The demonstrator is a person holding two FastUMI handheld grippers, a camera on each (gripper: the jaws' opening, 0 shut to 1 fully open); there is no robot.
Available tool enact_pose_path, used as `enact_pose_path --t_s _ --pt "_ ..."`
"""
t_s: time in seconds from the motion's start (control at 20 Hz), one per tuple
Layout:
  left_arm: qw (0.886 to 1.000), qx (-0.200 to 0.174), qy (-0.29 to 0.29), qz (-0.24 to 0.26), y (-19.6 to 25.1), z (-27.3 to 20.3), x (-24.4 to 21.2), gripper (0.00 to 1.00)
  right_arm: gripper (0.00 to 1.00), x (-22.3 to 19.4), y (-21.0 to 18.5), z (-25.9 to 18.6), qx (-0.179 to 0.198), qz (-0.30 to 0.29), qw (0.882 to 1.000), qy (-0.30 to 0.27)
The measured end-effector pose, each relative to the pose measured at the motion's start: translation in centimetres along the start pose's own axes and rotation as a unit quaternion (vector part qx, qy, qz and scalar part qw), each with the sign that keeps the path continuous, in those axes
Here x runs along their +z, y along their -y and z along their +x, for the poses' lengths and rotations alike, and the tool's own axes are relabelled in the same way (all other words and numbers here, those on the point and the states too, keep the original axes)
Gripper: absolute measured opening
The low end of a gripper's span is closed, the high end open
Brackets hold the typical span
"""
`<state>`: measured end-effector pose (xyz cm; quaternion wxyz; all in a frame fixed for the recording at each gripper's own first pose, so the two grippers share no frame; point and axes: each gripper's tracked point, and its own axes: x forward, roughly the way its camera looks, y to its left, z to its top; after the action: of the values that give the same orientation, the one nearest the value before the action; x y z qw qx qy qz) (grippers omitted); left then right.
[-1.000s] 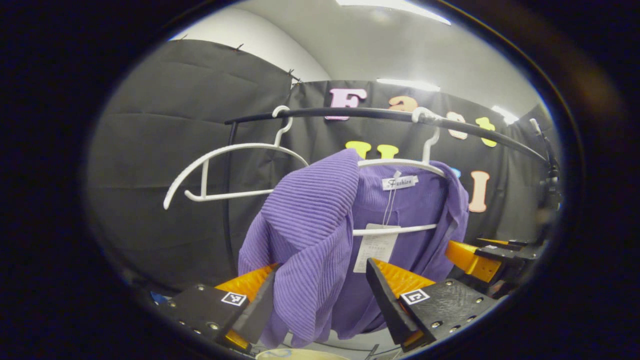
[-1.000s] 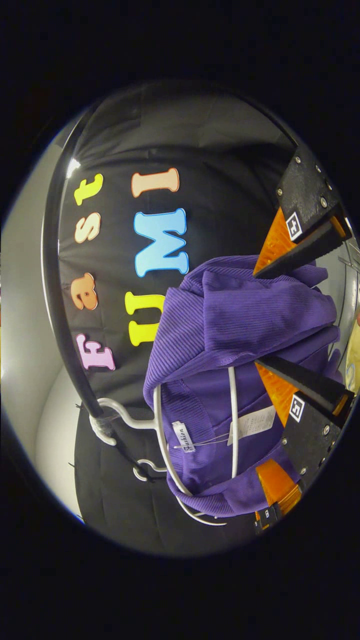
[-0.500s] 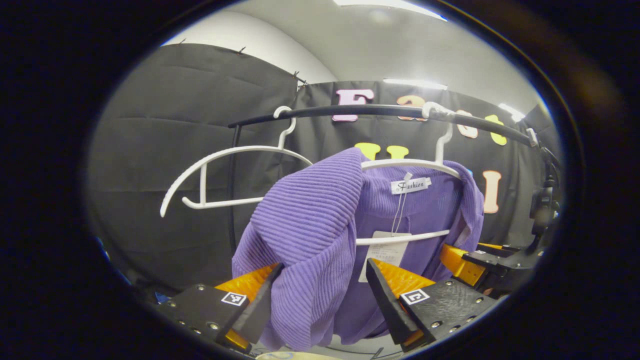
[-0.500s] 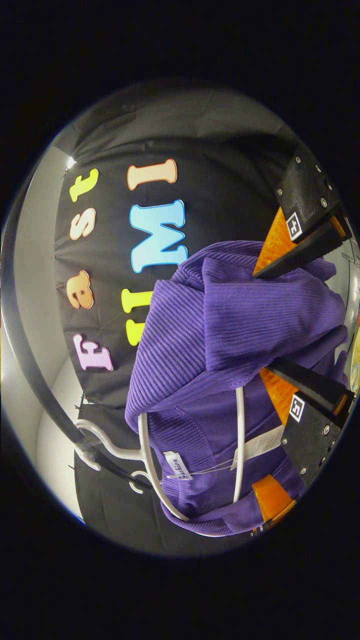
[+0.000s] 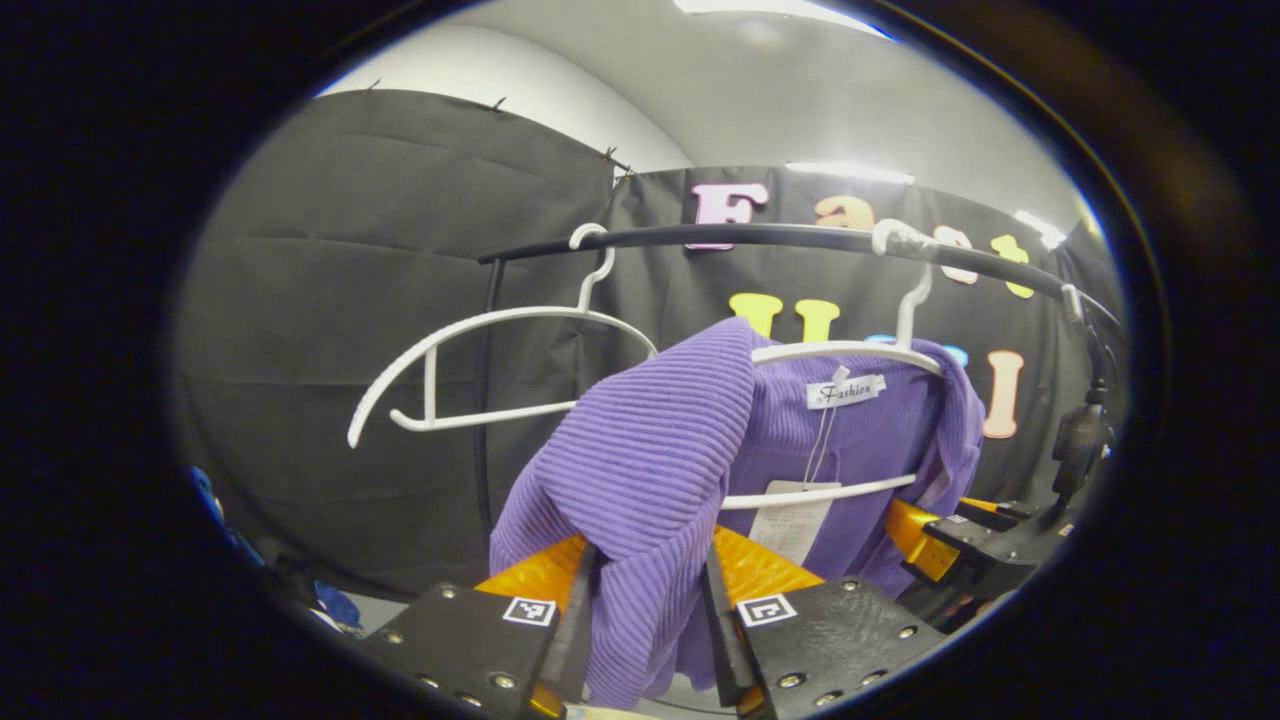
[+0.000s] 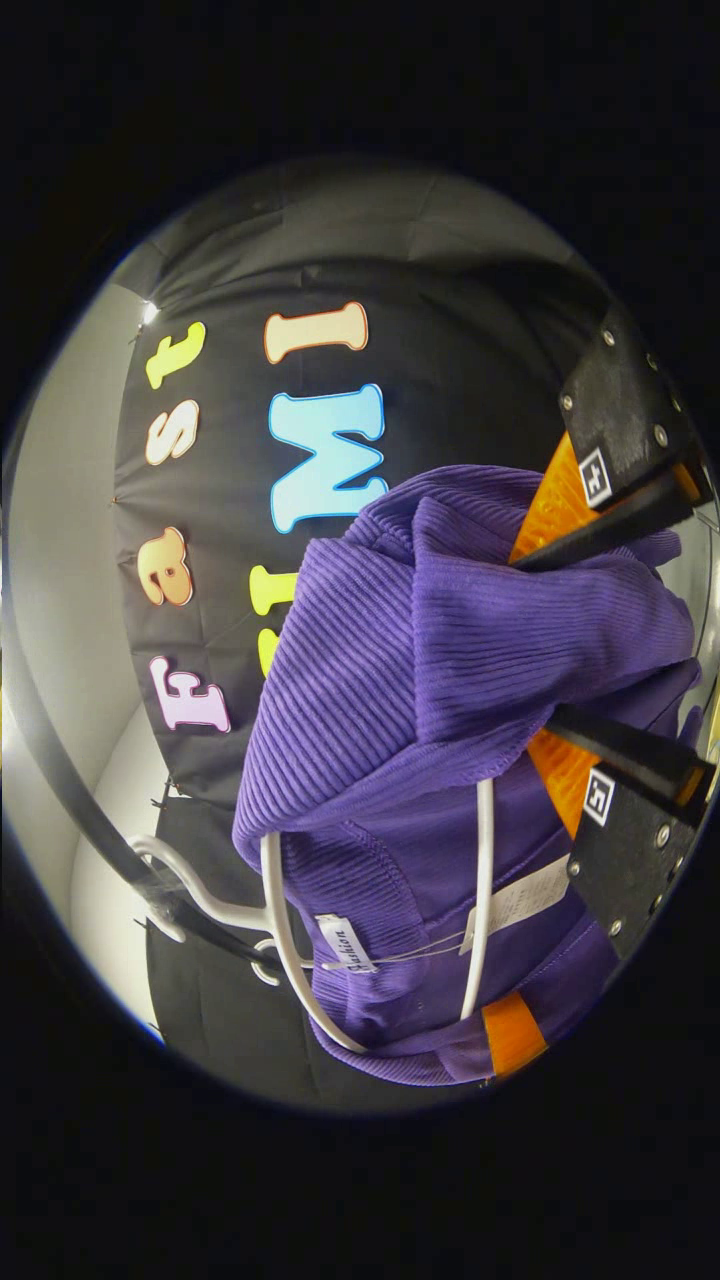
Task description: Grasp the clothes on the hanger with both hands and then place them into the laundry hamper below.
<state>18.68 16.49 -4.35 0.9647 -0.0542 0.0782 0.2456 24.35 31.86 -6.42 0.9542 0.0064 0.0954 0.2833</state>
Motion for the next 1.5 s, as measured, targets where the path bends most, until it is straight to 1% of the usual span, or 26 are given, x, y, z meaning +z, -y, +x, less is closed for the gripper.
enact_pose_path --t_s 0.05,0.1,0.15,0.2,0.25,0.3,0.35,0.4,0.45,0.5,0.55,0.6,0.65,0.8,1.0,1.1,1.35,1.5 --pt "1.000 0.000 0.000 0.004 0.1 0.0 -0.1 0.50 0.67 0.1 0.0 0.0 0.003 0.001 1.000 0.003" --pt "1.000 0.024 0.005 0.010 -0.8 -0.2 0.1 0.42 0.61 0.2 0.1 0.0 0.005 0.003 1.000 0.004" --pt "1.000 0.018 0.010 0.008 -0.8 -0.3 0.3 0.34 0.50 0.2 0.2 0.0 0.013 0.007 1.000 0.003" --pt "1.000 0.008 0.010 0.005 -0.3 -0.7 0.3 0.25 0.45 0.2 0.2 0.2 0.025 0.015 1.000 0.001" --pt "1.000 0.000 0.011 0.004 0.3 -0.7 0.1 0.17 0.34 0.4 0.3 0.2 0.032 0.022 0.999 0.000" --pt "1.000 -0.010 0.013 0.002 0.4 -0.8 0.1 0.17 0.30 0.6 0.6 0.2 0.036 0.027 0.999 0.002" --pt "1.000 -0.016 0.013 0.001 0.5 -1.0 0.0 0.17 0.17 0.8 0.7 0.1 0.043 0.034 0.998 0.002" --pt "1.000 -0.017 0.014 0.008 0.3 -1.4 0.1 0.24 0.14 0.7 0.6 0.1 0.052 0.039 0.998 -0.002" --pt "1.000 0.000 0.018 0.007 -0.5 -1.8 0.1 0.17 0.10 0.6 0.3 0.0 0.064 0.042 0.997 -0.005" --pt "1.000 -0.009 0.015 -0.004 0.0 -1.6 0.1 0.07 0.09 0.8 0.2 -0.2 0.074 0.044 0.996 -0.002" --pt "1.000 -0.007 0.015 -0.012 0.3 -1.7 -0.1 0.01 0.04 1.1 0.3 -0.5 0.079 0.047 0.996 0.005" --pt "1.000 -0.006 0.017 -0.018 0.4 -1.6 0.0 0.07 0.01 1.1 0.1 -0.5 0.090 0.051 0.995 0.005" --pt "1.000 -0.003 0.021 -0.018 0.3 -1.8 0.2 0.02 0.00 0.6 -0.4 -0.6 0.102 0.054 0.993 -0.004" --pt "1.000 -0.001 0.025 -0.003 0.3 -3.0 0.9 0.02 0.00 1.1 -0.1 -2.1 0.100 0.064 0.993 0.007" --pt "0.999 -0.001 0.035 0.007 0.2 -4.5 2.3 0.01 0.00 0.8 -0.2 -2.5 0.105 0.080 0.991 0.009" --pt "0.999 -0.002 0.036 0.014 -0.1 -5.3 2.9 0.01 0.00 1.2 0.7 -3.0 0.092 0.089 0.992 0.015" --pt "0.999 -0.019 0.047 -0.004 -1.4 -6.7 6.0 0.01 0.00 1.7 1.3 -3.8 0.059 0.081 0.995 0.025" --pt "0.998 -0.032 0.060 -0.016 -3.5 -6.6 7.5 0.01 0.00 1.7 1.2 -4.9 0.035 0.074 0.996 0.022"
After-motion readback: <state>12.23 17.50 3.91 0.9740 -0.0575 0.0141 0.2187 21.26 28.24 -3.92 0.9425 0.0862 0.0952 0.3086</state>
